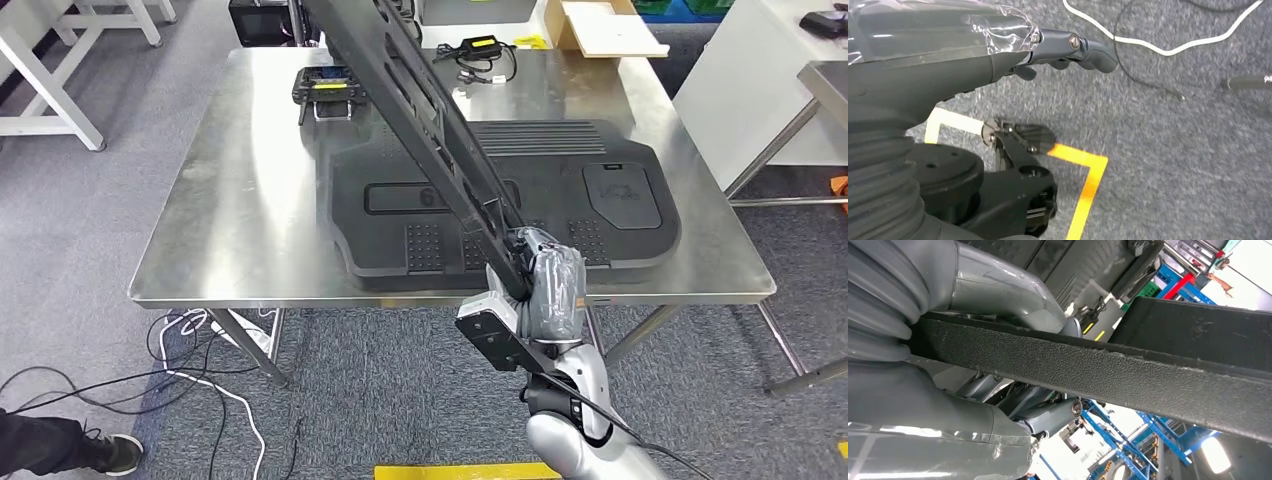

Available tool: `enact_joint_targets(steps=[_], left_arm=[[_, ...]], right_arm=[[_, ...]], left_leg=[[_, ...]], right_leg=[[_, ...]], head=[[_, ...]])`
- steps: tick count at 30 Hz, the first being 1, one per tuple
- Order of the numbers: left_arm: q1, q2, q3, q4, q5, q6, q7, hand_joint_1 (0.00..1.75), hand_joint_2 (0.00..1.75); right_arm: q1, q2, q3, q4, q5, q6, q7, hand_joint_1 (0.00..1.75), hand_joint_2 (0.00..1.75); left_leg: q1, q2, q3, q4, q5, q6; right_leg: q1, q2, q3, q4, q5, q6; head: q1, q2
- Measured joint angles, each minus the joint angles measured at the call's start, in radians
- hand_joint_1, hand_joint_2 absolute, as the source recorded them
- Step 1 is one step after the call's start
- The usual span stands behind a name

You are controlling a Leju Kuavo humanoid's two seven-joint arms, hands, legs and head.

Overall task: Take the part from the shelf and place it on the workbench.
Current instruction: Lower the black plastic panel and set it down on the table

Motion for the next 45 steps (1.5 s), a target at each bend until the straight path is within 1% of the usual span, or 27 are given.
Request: enact_joint_targets(steps=[3, 4, 5, 6, 8, 10, 12, 15, 16, 18, 19, 20, 21, 22, 24, 25, 27, 31, 33, 35, 36, 37, 38, 40, 41, 42, 45], left_arm=[[-0.001, 0.0, 0.0, 0.0, 0.0, -0.001, -0.001, 0.0, 1.75], [-0.001, 0.0, 0.0, 0.0, 0.0, -0.002, -0.001, 0.0, 1.75], [0.0, 0.0, 0.0, 0.0, 0.0, -0.002, -0.001, 0.0, 1.75], [0.0, 0.0, 0.0, 0.0, 0.0, -0.002, -0.001, 0.0, 1.75], [0.001, 0.0, 0.0, 0.0, 0.0, -0.002, -0.001, 0.0, 1.75], [0.001, 0.0, 0.0, 0.0, 0.0, -0.002, -0.001, 0.0, 1.75], [0.0, 0.0, 0.0, 0.0, 0.0, -0.002, -0.001, 0.0, 1.75], [0.0, 0.0, 0.0, 0.0, 0.0, -0.002, -0.002, 0.0, 1.75], [0.0, 0.0, 0.0, 0.0, 0.0, -0.002, -0.003, 0.0, 1.75], [0.001, 0.0, 0.0, 0.0, 0.0, -0.002, -0.003, 0.0, 1.75], [0.003, 0.0, 0.0, 0.0, 0.0, -0.002, -0.003, 0.0, 1.75], [0.005, 0.001, 0.0, 0.0, 0.0, -0.002, -0.003, 0.0, 1.75], [0.006, 0.001, 0.0, 0.0, 0.0, -0.002, -0.003, 0.0, 1.75], [0.006, 0.001, 0.0, 0.0, 0.0, -0.002, -0.003, 0.0, 1.75], [0.006, 0.002, 0.0, 0.0, 0.0, -0.002, -0.003, 0.0, 1.75], [0.006, 0.002, 0.0, 0.0, 0.0, -0.002, -0.003, 0.0, 1.75], [0.005, 0.002, 0.0, 0.0, 0.0, -0.002, -0.002, 0.0, 1.75], [0.005, 0.002, 0.0, 0.0, 0.0, -0.002, -0.002, 0.0, 1.75], [0.005, 0.003, 0.0, 0.0, 0.0, -0.002, -0.002, 0.0, 1.75], [0.004, 0.003, 0.0, 0.0, 0.0, -0.002, -0.002, 0.0, 1.75], [0.004, 0.003, 0.0, 0.0, 0.0, -0.002, -0.001, 0.0, 1.75], [0.005, 0.003, 0.0, 0.0, 0.0, -0.002, -0.001, 0.0, 1.75], [0.005, 0.003, 0.0, 0.0, 0.0, -0.002, -0.001, 0.0, 1.75], [0.004, 0.003, 0.0, 0.0, 0.0, -0.002, 0.0, 0.0, 1.75], [0.003, 0.003, 0.0, 0.0, 0.0, -0.002, 0.0, 0.0, 1.75], [0.003, 0.003, 0.0, 0.0, 0.0, -0.002, 0.001, 0.0, 1.75], [0.001, 0.003, 0.0, 0.0, 0.0, -0.002, 0.002, 0.0, 1.75]], right_arm=[[-0.003, -0.005, 0.0, 0.0, 0.005, 0.0, 0.005, 1.75, 1.75], [-0.003, -0.006, 0.0, 0.0, 0.006, 0.0, 0.008, 1.75, 1.75], [-0.003, -0.007, 0.001, 0.0, 0.007, 0.0, 0.01, 1.75, 1.75], [-0.004, -0.008, 0.001, 0.0, 0.007, 0.0, 0.012, 1.75, 1.75], [-0.005, -0.011, 0.002, 0.0, 0.009, 0.0, 0.015, 1.75, 1.75], [-0.009, -0.013, 0.003, 0.0, 0.009, 0.0, 0.017, 1.75, 1.75], [-0.013, -0.014, 0.003, 0.0, 0.01, 0.0, 0.02, 1.75, 1.75], [-0.015, -0.015, 0.003, 0.0, 0.014, 0.0, 0.024, 1.75, 1.75], [-0.015, -0.015, 0.003, 0.0, 0.016, 0.0, 0.024, 1.75, 1.75], [-0.017, -0.015, 0.004, 0.0, 0.021, 0.0, 0.025, 1.75, 1.75], [-0.017, -0.015, 0.004, 0.0, 0.024, 0.0, 0.026, 1.75, 1.75], [-0.017, -0.015, 0.004, 0.0, 0.026, 0.0, 0.029, 1.75, 1.75], [-0.018, -0.016, 0.004, 0.0, 0.029, 0.0, 0.032, 1.75, 1.75], [-0.02, -0.016, 0.004, 0.0, 0.03, 0.0, 0.036, 1.75, 1.75], [-0.03, -0.018, 0.004, 0.0, 0.033, 0.0, 0.048, 1.75, 1.75], [-0.037, -0.02, 0.004, 0.0, 0.034, 0.0, 0.054, 1.75, 1.75], [-0.048, -0.023, 0.005, 0.0, 0.035, 0.0, 0.064, 1.75, 1.75], [-0.055, -0.025, 0.006, 0.001, 0.037, 0.0, 0.069, 1.75, 1.75], [-0.07, -0.032, 0.007, 0.002, 0.04, 0.0, 0.076, 1.75, 1.75], [-0.083, -0.04, 0.009, 0.006, 0.041, 0.0, 0.083, 1.75, 1.75], [-0.083, -0.041, 0.01, 0.009, 0.041, 0.0, 0.084, 1.75, 1.75], [-0.084, -0.043, 0.01, 0.011, 0.042, 0.0, 0.085, 1.75, 1.75], [-0.086, -0.044, 0.01, 0.014, 0.042, 0.0, 0.087, 1.75, 1.75], [-0.093, -0.047, 0.01, 0.018, 0.045, 0.0, 0.091, 1.75, 1.75], [-0.098, -0.048, 0.01, 0.02, 0.046, 0.0, 0.094, 1.75, 1.75], [-0.102, -0.05, 0.01, 0.022, 0.047, 0.0, 0.096, 1.75, 1.75], [-0.107, -0.054, 0.011, 0.028, 0.049, 0.0, 0.101, 1.75, 1.75]], left_leg=[[-0.003, 0.001, 0.007, -0.005, -0.003, 0.014], [-0.005, 0.001, 0.009, -0.005, -0.006, 0.017], [-0.007, 0.0, 0.012, -0.005, -0.008, 0.019], [-0.009, -0.001, 0.016, -0.004, -0.011, 0.02], [-0.011, -0.003, 0.027, -0.004, -0.018, 0.018], [-0.013, -0.005, 0.031, -0.002, -0.024, 0.011], [-0.014, -0.004, 0.03, -0.004, -0.025, 0.002], [-0.014, -0.003, 0.028, 0.017, -0.044, -0.016], [-0.013, -0.002, 0.012, 0.056, -0.066, -0.023], [-0.007, -0.002, -0.05, 0.184, -0.123, -0.033], [-0.004, -0.002, -0.083, 0.242, -0.141, -0.037], [-0.001, -0.002, -0.104, 0.274, -0.141, -0.04], [0.002, -0.002, -0.105, 0.265, -0.12, -0.043], [0.004, -0.001, -0.088, 0.218, -0.082, -0.044], [0.006, -0.001, -0.033, 0.081, -0.008, -0.043], [0.005, -0.001, -0.014, 0.031, 0.007, -0.039], [0.002, -0.002, -0.001, -0.001, 0.005, -0.032], [0.002, -0.002, -0.001, -0.002, 0.002, -0.026], [0.002, -0.001, 0.006, -0.008, 0.0, -0.007], [0.001, 0.0, 0.016, -0.016, -0.004, 0.011], [-0.001, -0.001, 0.019, -0.016, -0.007, 0.014], [-0.003, -0.002, 0.024, -0.016, -0.01, 0.015], [-0.004, -0.003, 0.03, -0.016, -0.014, 0.015], [-0.006, -0.005, 0.043, -0.015, -0.024, 0.011], [-0.008, -0.006, 0.045, -0.014, -0.028, 0.007], [-0.008, -0.006, 0.046, -0.013, -0.031, 0.002], [-0.01, -0.005, 0.046, -0.015, -0.034, -0.011]], right_leg=[[0.002, 0.0, -0.092, 0.178, -0.078, 0.003], [0.003, 0.0, -0.124, 0.229, -0.088, 0.003], [0.003, 0.0, -0.141, 0.248, -0.079, 0.001], [0.004, 0.0, -0.139, 0.227, -0.049, -0.002], [0.008, 0.0, -0.092, 0.102, 0.034, -0.014], [0.015, 0.0, -0.053, 0.002, 0.074, -0.023], [0.02, 0.001, -0.046, -0.022, 0.072, -0.027], [0.011, 0.0, -0.034, -0.041, 0.075, -0.039], [0.007, -0.001, -0.028, -0.046, 0.076, -0.043], [0.006, -0.004, -0.023, -0.048, 0.072, -0.049], [0.006, -0.005, -0.021, -0.048, 0.07, -0.05], [0.005, -0.004, -0.018, -0.048, 0.068, -0.05], [0.003, -0.004, -0.014, -0.048, 0.065, -0.048], [0.002, -0.003, -0.009, -0.047, 0.061, -0.045], [0.001, -0.001, 0.001, -0.045, 0.05, -0.036], [0.002, 0.0, 0.002, -0.042, 0.046, -0.031], [0.007, 0.003, 0.0, -0.039, 0.042, -0.025], [0.005, 0.003, 0.001, -0.042, 0.042, -0.02], [0.002, 0.002, -0.037, 0.041, -0.003, -0.008], [0.002, 0.001, -0.117, 0.194, -0.065, 0.0], [0.002, 0.001, -0.145, 0.237, -0.068, -0.001], [0.002, 0.001, -0.156, 0.242, -0.051, -0.003], [0.003, 0.001, -0.147, 0.206, -0.015, -0.006], [0.006, 0.001, -0.097, 0.074, 0.066, -0.016], [0.009, 0.001, -0.076, 0.019, 0.087, -0.02], [0.012, 0.001, -0.064, -0.013, 0.093, -0.023], [0.015, 0.004, -0.06, -0.028, 0.087, -0.028]], head=[[0.014, 0.0], [0.016, 0.0], [0.017, 0.0], [0.018, 0.0], [0.02, 0.0], [0.019, 0.0], [0.017, 0.0], [0.013, 0.0], [0.01, 0.0], [0.003, 0.0], [0.002, 0.0], [0.002, 0.0], [0.001, 0.0], [0.0, 0.0], [-0.002, 0.0], [-0.004, 0.0], [-0.007, 0.0], [-0.005, 0.0], [0.006, 0.0], [0.017, 0.0], [0.019, 0.0], [0.02, 0.0], [0.021, 0.0], [0.022, 0.0], [0.021, 0.0], [0.02, 0.0], [0.018, 0.0]])
